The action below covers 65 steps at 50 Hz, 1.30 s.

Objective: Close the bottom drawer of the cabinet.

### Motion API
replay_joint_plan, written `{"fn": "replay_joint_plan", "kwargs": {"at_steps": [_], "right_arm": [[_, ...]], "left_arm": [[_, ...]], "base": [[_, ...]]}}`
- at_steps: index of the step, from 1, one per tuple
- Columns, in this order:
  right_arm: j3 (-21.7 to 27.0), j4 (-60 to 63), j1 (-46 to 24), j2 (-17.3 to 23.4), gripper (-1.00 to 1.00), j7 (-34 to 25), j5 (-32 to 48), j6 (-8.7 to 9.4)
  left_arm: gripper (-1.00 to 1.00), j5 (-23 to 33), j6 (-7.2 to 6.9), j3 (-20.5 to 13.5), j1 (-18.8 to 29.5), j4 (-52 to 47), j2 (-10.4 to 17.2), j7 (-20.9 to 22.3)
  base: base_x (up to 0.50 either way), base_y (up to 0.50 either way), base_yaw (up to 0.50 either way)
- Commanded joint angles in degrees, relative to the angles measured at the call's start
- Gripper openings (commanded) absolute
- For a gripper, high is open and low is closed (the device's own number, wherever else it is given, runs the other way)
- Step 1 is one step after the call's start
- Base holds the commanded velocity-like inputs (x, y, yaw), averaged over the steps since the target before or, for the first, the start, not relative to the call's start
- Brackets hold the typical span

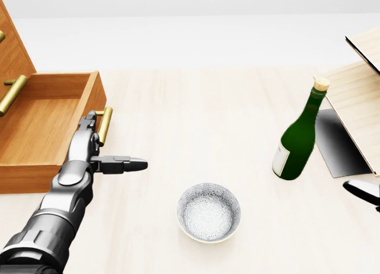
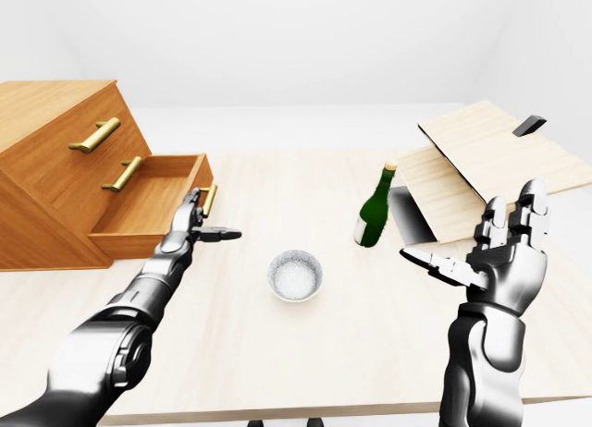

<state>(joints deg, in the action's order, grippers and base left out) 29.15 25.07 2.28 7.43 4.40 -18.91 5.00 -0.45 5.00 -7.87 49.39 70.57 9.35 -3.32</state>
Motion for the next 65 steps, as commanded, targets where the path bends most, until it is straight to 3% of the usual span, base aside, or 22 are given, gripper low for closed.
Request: {"fn": "replay_joint_plan", "kwargs": {"at_steps": [1,11,22,31,40,65], "right_arm": [[-0.1,-0.1,0.0,0.0,1.0,0.0,0.1,0.0],[0.0,0.1,0.0,0.1,1.0,0.0,0.0,0.0],[0.1,0.9,-0.2,0.1,1.0,0.2,-0.2,0.0],[0.1,0.0,-0.2,0.1,1.0,0.0,-0.1,0.0],[-0.1,-0.3,-0.1,0.1,1.0,-0.1,0.0,0.0],[0.0,-0.3,-0.1,0.1,1.0,0.0,0.0,0.0]], "left_arm": [[1.0,-1.6,0.0,-1.6,-5.6,4.0,0.9,-0.9],[1.0,-0.9,0.0,-1.9,-5.6,4.4,2.4,-4.1],[1.0,5.7,0.0,-0.3,-7.3,5.2,3.0,-12.2],[1.0,6.8,0.0,-1.4,-7.5,5.3,3.5,-13.2],[1.0,4.6,0.0,-2.6,-7.3,5.1,4.5,-12.6],[1.0,-8.6,0.0,-7.5,-7.0,5.2,7.9,-21.0]], "base": [[0.0,0.0,0.0],[0.0,0.0,0.0],[0.0,0.0,0.0],[0.0,0.0,0.0],[0.0,0.0,0.0],[0.0,0.0,0.0]]}}
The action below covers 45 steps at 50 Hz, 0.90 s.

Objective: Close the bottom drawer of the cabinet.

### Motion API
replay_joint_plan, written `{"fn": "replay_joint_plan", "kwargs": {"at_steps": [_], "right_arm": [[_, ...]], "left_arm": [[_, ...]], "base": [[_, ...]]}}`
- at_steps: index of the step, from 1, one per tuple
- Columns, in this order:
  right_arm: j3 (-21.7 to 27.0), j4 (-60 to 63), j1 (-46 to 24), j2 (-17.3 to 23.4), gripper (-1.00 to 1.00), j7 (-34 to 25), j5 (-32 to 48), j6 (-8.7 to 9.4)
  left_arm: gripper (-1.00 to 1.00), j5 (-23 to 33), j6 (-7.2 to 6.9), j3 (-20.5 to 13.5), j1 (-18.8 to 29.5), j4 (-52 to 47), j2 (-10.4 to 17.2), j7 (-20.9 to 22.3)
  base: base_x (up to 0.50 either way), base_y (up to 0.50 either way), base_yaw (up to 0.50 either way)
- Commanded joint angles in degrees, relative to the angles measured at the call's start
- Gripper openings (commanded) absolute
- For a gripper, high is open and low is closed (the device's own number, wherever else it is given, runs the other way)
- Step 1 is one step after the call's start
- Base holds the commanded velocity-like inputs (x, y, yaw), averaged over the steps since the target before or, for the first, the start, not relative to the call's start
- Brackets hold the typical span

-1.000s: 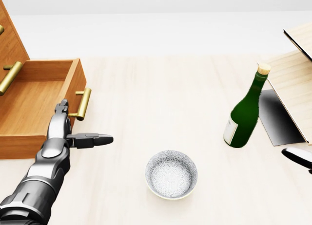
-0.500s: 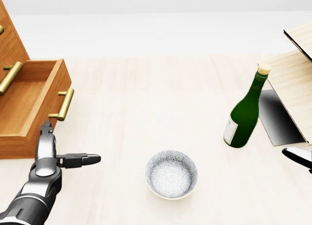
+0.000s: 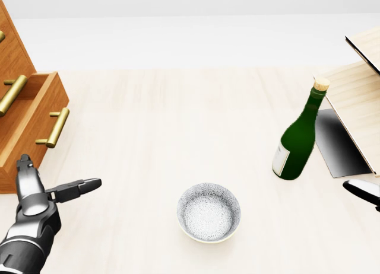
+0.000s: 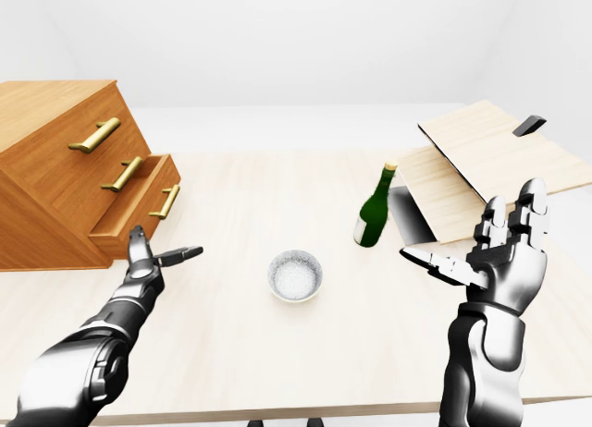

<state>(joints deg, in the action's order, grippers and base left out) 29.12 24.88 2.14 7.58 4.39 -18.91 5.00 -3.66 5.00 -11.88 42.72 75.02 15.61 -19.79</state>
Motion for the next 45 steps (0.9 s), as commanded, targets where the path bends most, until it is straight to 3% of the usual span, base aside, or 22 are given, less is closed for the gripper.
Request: {"fn": "replay_joint_plan", "kwargs": {"at_steps": [1,3,7,13,15,21,27,45], "right_arm": [[0.0,0.0,0.1,0.0,1.0,0.0,0.0,0.0],[0.1,0.0,0.1,-0.1,1.0,-0.1,0.0,0.0],[0.0,0.0,0.1,-0.1,1.0,-0.1,0.0,0.0],[0.0,0.1,0.1,-0.1,1.0,0.0,0.0,0.0],[0.0,0.0,0.0,-0.1,1.0,0.0,0.0,0.0],[-0.1,0.2,0.1,0.0,1.0,-0.1,0.0,0.0],[0.1,0.5,0.0,0.0,1.0,0.0,-0.1,0.0],[0.0,0.3,0.0,0.0,1.0,0.0,0.1,0.0]], "left_arm": [[1.0,-6.4,0.0,-3.9,-0.2,0.8,1.7,-4.5],[1.0,-7.6,0.0,-4.1,-0.1,0.8,2.0,-4.8],[1.0,-9.3,0.0,-4.9,0.0,0.9,2.6,-10.2],[1.0,-13.0,0.0,-7.0,0.4,1.3,4.1,-10.2],[1.0,-17.1,0.0,-9.0,0.5,1.0,4.9,-10.2],[1.0,-21.6,0.0,-9.0,-0.1,0.6,6.5,-10.2],[1.0,-22.8,0.0,-7.8,-0.6,-0.2,7.7,-10.2],[1.0,-22.8,0.0,-7.0,-0.6,-0.1,7.7,-10.2]], "base": [[0.0,0.0,0.0],[0.0,0.0,0.0],[0.0,0.0,0.0],[0.0,0.0,0.0],[0.0,0.0,0.0],[0.0,0.0,0.0],[0.0,0.0,0.0],[0.0,0.0,0.0]]}}
